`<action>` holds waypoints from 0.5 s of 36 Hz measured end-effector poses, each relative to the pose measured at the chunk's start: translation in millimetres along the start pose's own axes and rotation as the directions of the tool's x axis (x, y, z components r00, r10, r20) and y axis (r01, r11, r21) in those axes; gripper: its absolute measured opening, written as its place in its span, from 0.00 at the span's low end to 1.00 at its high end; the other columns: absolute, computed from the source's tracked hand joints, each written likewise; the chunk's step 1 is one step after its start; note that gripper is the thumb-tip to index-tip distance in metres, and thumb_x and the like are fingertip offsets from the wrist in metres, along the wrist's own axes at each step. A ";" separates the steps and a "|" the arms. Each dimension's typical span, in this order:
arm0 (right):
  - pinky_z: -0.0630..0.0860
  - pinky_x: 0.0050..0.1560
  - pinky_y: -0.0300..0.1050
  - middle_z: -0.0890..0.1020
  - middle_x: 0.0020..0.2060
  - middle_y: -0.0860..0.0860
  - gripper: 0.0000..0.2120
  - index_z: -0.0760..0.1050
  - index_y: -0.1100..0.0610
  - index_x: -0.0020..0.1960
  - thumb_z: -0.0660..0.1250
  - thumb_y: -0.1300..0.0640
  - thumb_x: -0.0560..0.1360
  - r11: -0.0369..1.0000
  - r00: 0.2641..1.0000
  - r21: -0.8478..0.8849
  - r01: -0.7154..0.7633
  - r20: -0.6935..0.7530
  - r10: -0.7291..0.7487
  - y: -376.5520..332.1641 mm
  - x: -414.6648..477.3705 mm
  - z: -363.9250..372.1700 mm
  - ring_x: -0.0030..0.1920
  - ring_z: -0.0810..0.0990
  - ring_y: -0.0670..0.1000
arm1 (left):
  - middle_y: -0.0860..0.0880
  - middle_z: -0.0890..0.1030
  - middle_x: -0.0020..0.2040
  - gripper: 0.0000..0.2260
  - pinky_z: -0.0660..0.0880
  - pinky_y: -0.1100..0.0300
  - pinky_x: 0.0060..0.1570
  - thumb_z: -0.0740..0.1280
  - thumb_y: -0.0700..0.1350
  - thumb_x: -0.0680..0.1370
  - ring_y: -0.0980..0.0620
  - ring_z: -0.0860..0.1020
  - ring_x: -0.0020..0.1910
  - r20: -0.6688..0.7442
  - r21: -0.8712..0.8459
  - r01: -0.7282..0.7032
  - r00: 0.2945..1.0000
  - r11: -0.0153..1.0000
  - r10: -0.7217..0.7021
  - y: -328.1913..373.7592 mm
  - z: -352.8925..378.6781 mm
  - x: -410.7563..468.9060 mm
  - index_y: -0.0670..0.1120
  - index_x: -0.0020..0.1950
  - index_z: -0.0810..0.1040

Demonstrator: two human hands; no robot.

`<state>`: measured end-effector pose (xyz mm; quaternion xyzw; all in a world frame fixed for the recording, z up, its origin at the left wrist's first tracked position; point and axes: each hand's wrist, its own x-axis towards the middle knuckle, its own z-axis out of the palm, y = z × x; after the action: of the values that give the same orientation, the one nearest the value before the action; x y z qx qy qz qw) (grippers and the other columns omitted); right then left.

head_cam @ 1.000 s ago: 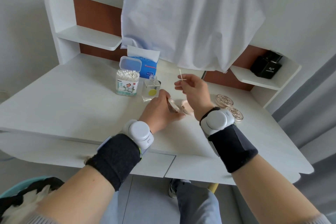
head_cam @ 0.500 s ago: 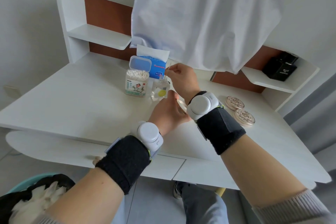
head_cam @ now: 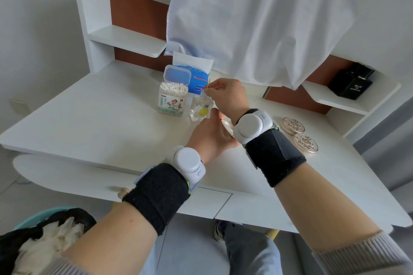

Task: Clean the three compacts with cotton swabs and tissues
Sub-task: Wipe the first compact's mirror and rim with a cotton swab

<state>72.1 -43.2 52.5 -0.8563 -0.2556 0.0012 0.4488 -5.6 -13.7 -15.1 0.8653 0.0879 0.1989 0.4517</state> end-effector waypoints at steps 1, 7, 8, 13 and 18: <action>0.70 0.40 0.36 0.79 0.33 0.42 0.04 0.80 0.51 0.40 0.69 0.58 0.72 1.000 1.000 0.000 0.000 0.000 0.000 0.0 0.1 -0.2 0.33 0.74 0.39 | 0.51 0.75 0.44 0.26 0.67 0.58 0.41 0.72 0.51 0.70 0.49 0.75 0.44 -0.004 -0.002 -0.003 1.000 1.000 0.003 0.1 0.0 0.1 0.45 0.61 0.64; 0.70 0.40 0.37 0.80 0.34 0.43 0.05 0.79 0.51 0.39 0.69 0.59 0.72 1.000 1.000 0.014 -0.005 0.004 0.005 -0.6 -1.6 -0.4 0.32 0.74 0.40 | 0.52 0.75 0.42 0.25 0.66 0.59 0.40 0.72 0.51 0.70 0.50 0.74 0.42 -0.009 -0.001 0.004 1.000 1.000 -0.004 0.5 -0.2 0.3 0.46 0.60 0.64; 0.71 0.40 0.38 0.80 0.34 0.43 0.05 0.79 0.51 0.38 0.69 0.59 0.72 1.000 1.000 0.019 -0.005 0.005 0.005 -0.9 -2.0 -0.5 0.32 0.74 0.40 | 0.52 0.75 0.42 0.25 0.66 0.59 0.40 0.72 0.51 0.70 0.50 0.74 0.43 -0.010 0.002 0.008 1.000 1.000 -0.008 0.4 0.1 0.6 0.46 0.60 0.64; 0.71 0.40 0.37 0.80 0.33 0.42 0.06 0.79 0.50 0.38 0.69 0.59 0.72 0.999 1.000 0.048 -0.006 0.013 0.005 -1.2 -3.9 -2.0 0.34 0.75 0.41 | 0.49 0.77 0.46 0.25 0.67 0.58 0.42 0.72 0.53 0.69 0.48 0.76 0.47 -0.005 0.054 0.015 1.000 0.998 -0.014 -2.3 1.8 1.6 0.46 0.59 0.66; 0.74 0.37 0.36 0.83 0.39 0.46 0.07 0.78 0.51 0.37 0.69 0.60 0.72 0.988 1.000 0.155 0.014 -0.027 -0.010 -0.5 -7.5 -14.4 0.32 0.76 0.40 | 0.50 0.79 0.49 0.26 0.70 0.58 0.46 0.73 0.54 0.69 0.49 0.77 0.51 0.001 0.098 0.002 1.000 0.995 -0.002 -1.5 0.8 2.3 0.45 0.62 0.71</action>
<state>68.6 -57.4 59.8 -0.8171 -0.2541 0.0072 0.5174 -3.1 -12.6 -16.1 0.8863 0.0980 0.1936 0.4090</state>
